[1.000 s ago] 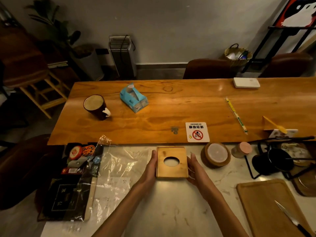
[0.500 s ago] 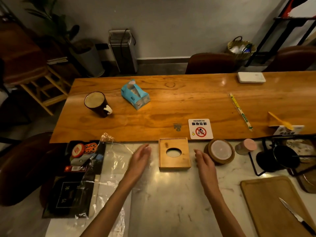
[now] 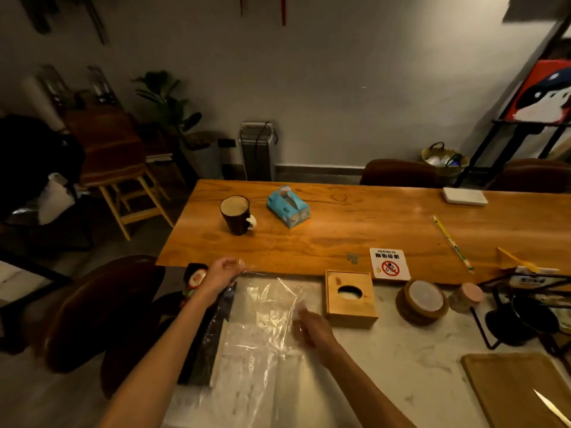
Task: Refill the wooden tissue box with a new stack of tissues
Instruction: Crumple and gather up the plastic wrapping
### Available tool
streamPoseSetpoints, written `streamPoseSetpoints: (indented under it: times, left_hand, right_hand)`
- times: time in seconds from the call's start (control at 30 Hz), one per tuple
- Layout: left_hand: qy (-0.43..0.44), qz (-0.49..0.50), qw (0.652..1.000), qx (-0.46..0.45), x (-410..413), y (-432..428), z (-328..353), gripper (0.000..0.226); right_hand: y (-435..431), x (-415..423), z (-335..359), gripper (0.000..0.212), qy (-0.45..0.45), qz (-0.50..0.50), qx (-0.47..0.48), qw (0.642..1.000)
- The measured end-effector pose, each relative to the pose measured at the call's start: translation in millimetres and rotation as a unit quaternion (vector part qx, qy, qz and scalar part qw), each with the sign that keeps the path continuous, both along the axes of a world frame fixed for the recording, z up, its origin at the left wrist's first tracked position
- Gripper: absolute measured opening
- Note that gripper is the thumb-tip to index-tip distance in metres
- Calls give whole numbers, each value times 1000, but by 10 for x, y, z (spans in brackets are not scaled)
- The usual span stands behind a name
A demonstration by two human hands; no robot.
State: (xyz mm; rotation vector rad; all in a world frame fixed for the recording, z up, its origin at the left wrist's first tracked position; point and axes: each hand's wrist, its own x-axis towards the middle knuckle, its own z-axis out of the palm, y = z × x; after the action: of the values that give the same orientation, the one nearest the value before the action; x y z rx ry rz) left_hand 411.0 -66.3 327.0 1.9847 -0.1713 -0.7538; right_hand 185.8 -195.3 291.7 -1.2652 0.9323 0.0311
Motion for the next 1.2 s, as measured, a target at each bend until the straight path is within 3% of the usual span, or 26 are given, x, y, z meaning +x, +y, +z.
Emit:
streamPoseSetpoints:
  times: [0.13, 0.23, 0.43, 0.73, 0.87, 1.0, 1.07, 1.13, 1.2]
  left_hand:
    - [35, 4, 996, -81, 28, 354, 204, 30]
    - [35, -5, 991, -128, -11, 562, 422, 23]
    - [-39, -52, 979, -195, -177, 756, 923, 13]
    - [-158, -67, 962, -212, -422, 1084, 1450, 20]
    - [-232, 43, 944, -230, -531, 1453, 1670, 22]
    - [-203, 195, 926, -251, -728, 1978, 1742, 22]
    - [-219, 242, 926, -188, -883, 2247, 1720, 18]
    - [-336, 244, 908, -63, -1070, 2532, 1779, 39]
    - [-477, 142, 864, 68, -1249, 2778, 1964, 56]
  right_hand:
    - [-1, -8, 146, 40, -68, -55, 25, 996]
    - [-125, -37, 330, 37, -128, -55, -16, 990]
    - [-245, 6, 866, 25, -191, 19, -147, 970]
    - [-61, -37, 1503, 15, -254, 113, -229, 933]
    - [91, 32, 1673, 14, -276, 99, -213, 932]
    - [330, 186, 1832, 8, -288, 140, -223, 921]
    - [539, 283, 1911, 6, -302, 195, -216, 908]
    - [758, 374, 2018, 5, -318, 253, -225, 886]
    - [978, 463, 2187, 5, -324, 321, -248, 855]
